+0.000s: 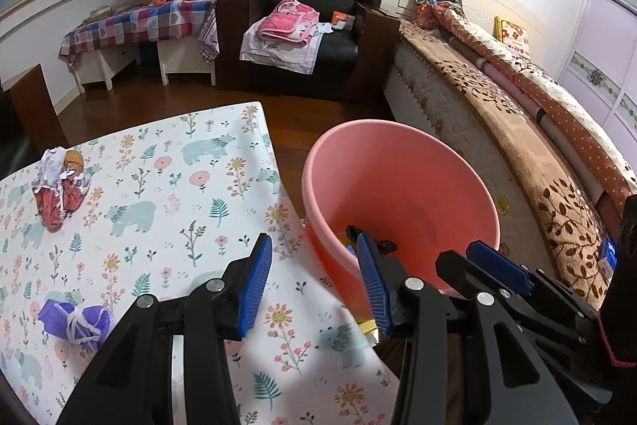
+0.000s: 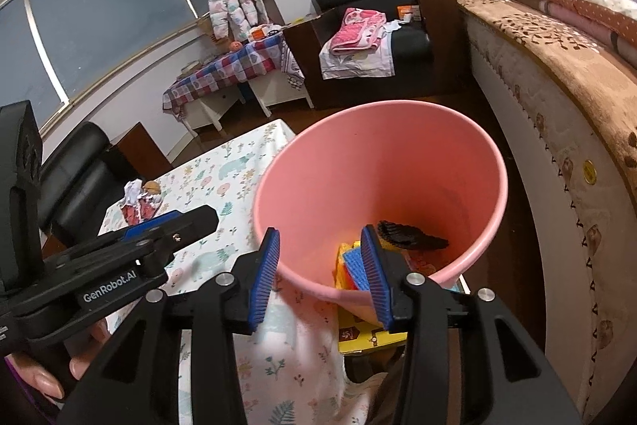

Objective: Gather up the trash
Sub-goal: 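Move both grippers back over the table toward the remaining items, then grasp the purple rolled cloth with the right gripper while the left grasps the red-white bundle, then lift both held items and carry them toward the pink bucket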

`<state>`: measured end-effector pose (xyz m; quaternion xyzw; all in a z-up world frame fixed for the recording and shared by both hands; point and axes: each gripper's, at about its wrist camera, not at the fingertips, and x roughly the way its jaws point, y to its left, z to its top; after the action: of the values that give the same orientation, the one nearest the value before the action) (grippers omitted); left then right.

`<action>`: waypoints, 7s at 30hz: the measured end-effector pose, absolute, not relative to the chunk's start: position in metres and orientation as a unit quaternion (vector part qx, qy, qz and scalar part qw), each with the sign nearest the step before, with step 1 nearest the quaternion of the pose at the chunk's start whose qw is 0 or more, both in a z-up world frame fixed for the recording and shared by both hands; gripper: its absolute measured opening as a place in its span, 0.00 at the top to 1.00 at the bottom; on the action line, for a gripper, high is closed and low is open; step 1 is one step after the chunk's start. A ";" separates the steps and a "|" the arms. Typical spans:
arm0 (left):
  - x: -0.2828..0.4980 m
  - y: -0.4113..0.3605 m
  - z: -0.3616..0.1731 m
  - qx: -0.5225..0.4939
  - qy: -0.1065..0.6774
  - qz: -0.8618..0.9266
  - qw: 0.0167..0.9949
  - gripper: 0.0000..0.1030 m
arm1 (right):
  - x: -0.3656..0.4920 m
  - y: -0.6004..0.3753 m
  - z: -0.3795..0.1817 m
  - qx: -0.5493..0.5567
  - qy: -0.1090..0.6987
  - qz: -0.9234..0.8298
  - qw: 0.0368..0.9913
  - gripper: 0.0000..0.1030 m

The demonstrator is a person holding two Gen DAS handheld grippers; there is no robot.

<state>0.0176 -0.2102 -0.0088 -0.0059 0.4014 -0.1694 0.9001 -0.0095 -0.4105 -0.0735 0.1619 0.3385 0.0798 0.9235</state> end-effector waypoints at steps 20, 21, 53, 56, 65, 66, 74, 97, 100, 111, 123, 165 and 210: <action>-0.002 -0.161 -0.006 -0.020 0.394 -0.142 0.908 0.57 | -0.033 -0.354 -0.059 0.104 0.309 0.147 0.934 0.58; -0.003 -0.157 -0.006 -0.020 0.394 -0.139 0.908 0.57 | -0.034 -0.351 -0.059 0.099 0.307 0.152 0.934 0.58; -0.040 0.066 -0.026 -0.105 0.380 0.034 0.918 0.56 | -0.016 -0.156 -0.075 -0.111 0.367 0.374 0.844 0.54; -0.039 0.080 -0.032 -0.119 0.384 0.042 0.915 0.56 | -0.014 -0.138 -0.079 -0.146 0.368 0.382 0.835 0.54; -0.024 0.101 -0.039 -0.122 0.389 0.054 0.911 0.56 | -0.001 -0.100 -0.091 -0.199 0.367 0.393 0.820 0.54; -0.021 0.102 -0.040 -0.121 0.390 0.053 0.911 0.56 | 0.000 -0.097 -0.093 -0.201 0.366 0.391 0.820 0.54; 0.011 0.105 -0.043 -0.134 0.400 0.007 0.907 0.52 | 0.024 -0.092 -0.100 -0.212 0.365 0.366 0.830 0.54; 0.122 0.048 -0.066 -0.032 0.417 -0.061 0.906 0.51 | 0.054 -0.173 -0.096 0.016 0.448 0.340 0.827 0.75; 0.128 0.045 -0.072 -0.027 0.420 -0.062 0.905 0.51 | 0.056 -0.177 -0.098 0.025 0.450 0.333 0.828 0.75; 0.126 0.040 -0.077 -0.023 0.411 -0.058 0.910 0.68 | 0.059 -0.185 -0.102 0.039 0.457 0.323 0.828 0.75; 0.079 0.035 -0.050 -0.060 0.401 -0.066 0.912 0.71 | 0.048 -0.195 -0.091 0.046 0.444 0.319 0.836 0.75; -0.033 -0.045 -0.006 -0.048 0.378 -0.013 0.924 0.71 | -0.007 -0.260 -0.073 0.092 0.413 0.269 0.865 0.74; 0.006 -0.145 0.016 0.003 0.354 -0.094 0.930 0.71 | -0.007 -0.353 -0.043 0.128 0.340 0.155 0.919 0.74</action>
<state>0.0064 -0.1454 0.0161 0.0033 0.3541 -0.0943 0.9304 -0.0072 -0.3531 -0.0431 0.1279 0.3404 0.1546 0.9186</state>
